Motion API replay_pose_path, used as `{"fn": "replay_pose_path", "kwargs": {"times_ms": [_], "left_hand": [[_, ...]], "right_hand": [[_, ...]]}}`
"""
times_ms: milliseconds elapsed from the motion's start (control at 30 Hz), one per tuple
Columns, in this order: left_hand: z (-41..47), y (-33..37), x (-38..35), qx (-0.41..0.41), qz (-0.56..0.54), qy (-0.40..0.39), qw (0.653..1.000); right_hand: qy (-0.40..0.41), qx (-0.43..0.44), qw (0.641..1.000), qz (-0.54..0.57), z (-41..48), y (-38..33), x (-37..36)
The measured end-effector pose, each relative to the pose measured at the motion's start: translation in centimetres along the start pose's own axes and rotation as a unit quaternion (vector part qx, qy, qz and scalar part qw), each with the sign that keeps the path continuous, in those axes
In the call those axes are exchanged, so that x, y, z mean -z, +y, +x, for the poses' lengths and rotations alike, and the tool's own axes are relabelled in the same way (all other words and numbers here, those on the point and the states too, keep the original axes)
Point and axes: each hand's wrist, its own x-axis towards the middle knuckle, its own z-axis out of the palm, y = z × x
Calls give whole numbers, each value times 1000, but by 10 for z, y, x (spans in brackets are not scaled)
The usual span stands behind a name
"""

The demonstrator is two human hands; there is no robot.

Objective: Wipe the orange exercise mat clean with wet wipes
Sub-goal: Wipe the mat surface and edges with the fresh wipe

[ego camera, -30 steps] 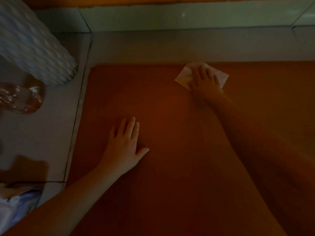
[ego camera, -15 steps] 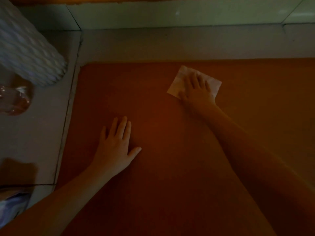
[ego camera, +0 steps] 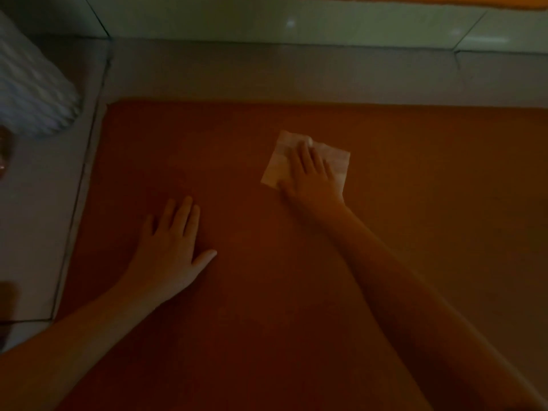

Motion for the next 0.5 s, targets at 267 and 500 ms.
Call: {"fn": "replay_pose_path", "kwargs": {"times_ms": [267,500], "left_hand": [[2,5,4,23,4,-25,999],[-1,5,4,19,-10,-28,999]], "right_hand": [[-12,113,993,43,-66,-30,-23],[-34,66,997,-7,-112,-2,-28]]}}
